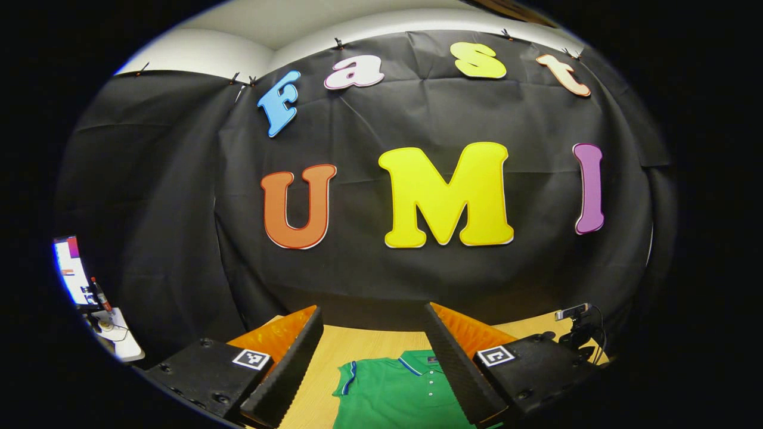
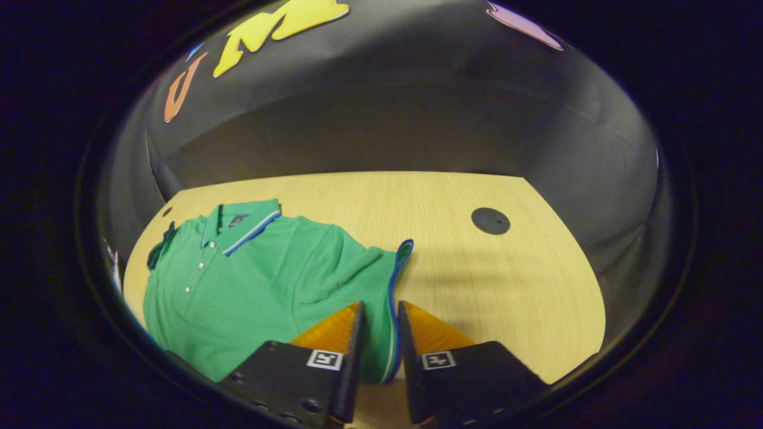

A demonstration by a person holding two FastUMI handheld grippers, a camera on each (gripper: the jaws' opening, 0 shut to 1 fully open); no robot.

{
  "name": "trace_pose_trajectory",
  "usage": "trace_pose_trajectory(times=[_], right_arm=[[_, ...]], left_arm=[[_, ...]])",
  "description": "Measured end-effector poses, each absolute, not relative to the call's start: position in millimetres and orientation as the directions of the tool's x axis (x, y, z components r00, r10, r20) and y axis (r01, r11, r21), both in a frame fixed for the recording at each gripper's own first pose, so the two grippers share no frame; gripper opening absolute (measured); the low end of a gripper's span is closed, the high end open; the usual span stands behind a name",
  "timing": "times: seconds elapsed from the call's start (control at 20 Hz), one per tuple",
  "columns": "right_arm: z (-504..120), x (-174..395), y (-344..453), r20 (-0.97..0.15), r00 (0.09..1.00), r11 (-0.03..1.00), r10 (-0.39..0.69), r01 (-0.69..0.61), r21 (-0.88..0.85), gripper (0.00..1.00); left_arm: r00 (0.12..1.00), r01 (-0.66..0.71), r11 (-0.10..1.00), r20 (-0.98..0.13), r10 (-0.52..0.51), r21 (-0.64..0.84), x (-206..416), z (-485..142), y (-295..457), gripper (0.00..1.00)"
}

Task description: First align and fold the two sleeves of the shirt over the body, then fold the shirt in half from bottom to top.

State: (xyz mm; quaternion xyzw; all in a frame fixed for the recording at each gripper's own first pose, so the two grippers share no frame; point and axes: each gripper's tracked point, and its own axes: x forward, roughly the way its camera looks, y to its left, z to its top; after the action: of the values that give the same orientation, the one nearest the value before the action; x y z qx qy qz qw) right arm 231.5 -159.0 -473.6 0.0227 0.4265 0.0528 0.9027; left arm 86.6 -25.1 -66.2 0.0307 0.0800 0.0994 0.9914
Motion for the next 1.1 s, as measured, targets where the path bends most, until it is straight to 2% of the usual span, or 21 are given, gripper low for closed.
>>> trace_pose_trajectory(times=[0.05, 0.1, 0.15, 0.2, 0.45, 0.65, 1.1], right_arm=[[-472.7, 233.8, -154.6, -0.760, 0.635, 0.991, 0.137, -0.080, 0.112, 0.27], [-474.6, 233.0, -154.1, -0.765, 0.628, 0.990, 0.141, -0.074, 0.121, 0.12], [-472.4, 233.4, -154.3, -0.762, 0.631, 0.989, 0.148, -0.072, 0.132, 0.02], [-472.5, 235.5, -155.4, -0.767, 0.624, 0.988, 0.147, -0.064, 0.137, 0.01], [-429.7, 239.3, -156.1, -0.729, 0.668, 0.985, 0.148, -0.031, 0.171, 0.00], [-386.6, 244.9, -120.4, -0.699, 0.694, 0.980, 0.169, -0.045, 0.193, 0.00], [-407.4, 245.9, 17.4, -0.753, 0.635, 0.985, 0.173, -0.092, 0.148, 0.00]], left_arm=[[0.965, -0.197, 0.977, -0.159, 0.207, 0.076, 86.4, -67.9, -26.1, 1.00], [0.964, -0.199, 0.977, -0.163, 0.209, 0.075, 84.7, -68.7, -26.9, 1.00], [0.964, -0.200, 0.977, -0.165, 0.210, 0.075, 83.7, -68.1, -28.3, 1.00], [0.963, -0.203, 0.976, -0.165, 0.213, 0.075, 82.3, -66.6, -27.9, 1.00], [0.962, -0.212, 0.976, -0.165, 0.217, 0.051, 73.3, -66.6, -24.0, 1.00], [0.959, -0.228, 0.973, -0.163, 0.230, 0.030, 66.3, -66.8, -8.5, 1.00], [0.936, -0.300, 0.952, -0.177, 0.305, 0.054, 36.8, -67.9, 63.6, 1.00]])
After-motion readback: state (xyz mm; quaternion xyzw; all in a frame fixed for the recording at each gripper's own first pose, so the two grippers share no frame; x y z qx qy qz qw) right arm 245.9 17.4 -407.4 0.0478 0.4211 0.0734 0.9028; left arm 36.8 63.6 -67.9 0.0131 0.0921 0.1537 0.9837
